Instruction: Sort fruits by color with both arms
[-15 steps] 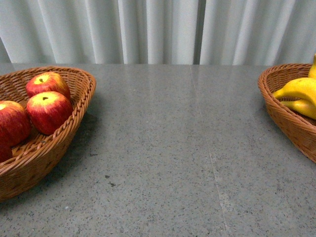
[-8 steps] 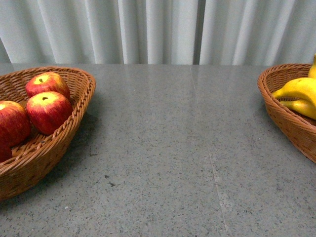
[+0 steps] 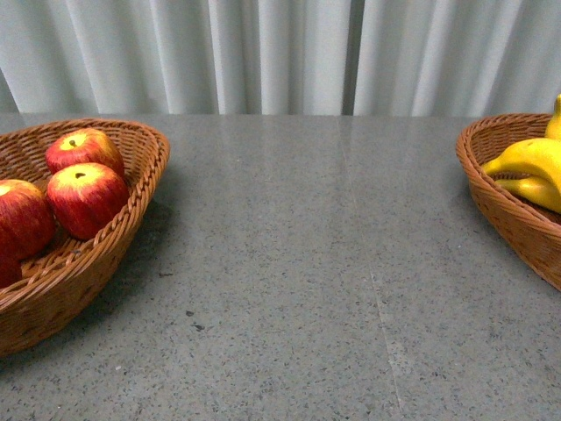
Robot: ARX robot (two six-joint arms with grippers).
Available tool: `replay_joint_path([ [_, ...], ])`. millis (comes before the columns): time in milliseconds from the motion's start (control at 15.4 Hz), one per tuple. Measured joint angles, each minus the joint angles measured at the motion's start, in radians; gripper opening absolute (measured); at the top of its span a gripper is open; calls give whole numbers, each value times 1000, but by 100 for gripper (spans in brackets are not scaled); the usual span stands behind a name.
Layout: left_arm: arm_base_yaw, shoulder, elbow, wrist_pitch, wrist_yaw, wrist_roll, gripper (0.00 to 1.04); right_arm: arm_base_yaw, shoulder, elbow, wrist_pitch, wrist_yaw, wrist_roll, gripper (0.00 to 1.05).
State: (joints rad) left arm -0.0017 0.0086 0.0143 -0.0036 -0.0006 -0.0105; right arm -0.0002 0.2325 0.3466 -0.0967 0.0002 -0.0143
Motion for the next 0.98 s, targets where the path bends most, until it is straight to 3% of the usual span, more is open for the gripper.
replay_joint_path([
  [130, 0, 0, 0, 0, 0, 0, 98, 0, -25, -59, 17, 0, 0, 2],
  [976, 0, 0, 0, 0, 0, 0, 98, 0, -183, -292, 89, 0, 3, 2],
])
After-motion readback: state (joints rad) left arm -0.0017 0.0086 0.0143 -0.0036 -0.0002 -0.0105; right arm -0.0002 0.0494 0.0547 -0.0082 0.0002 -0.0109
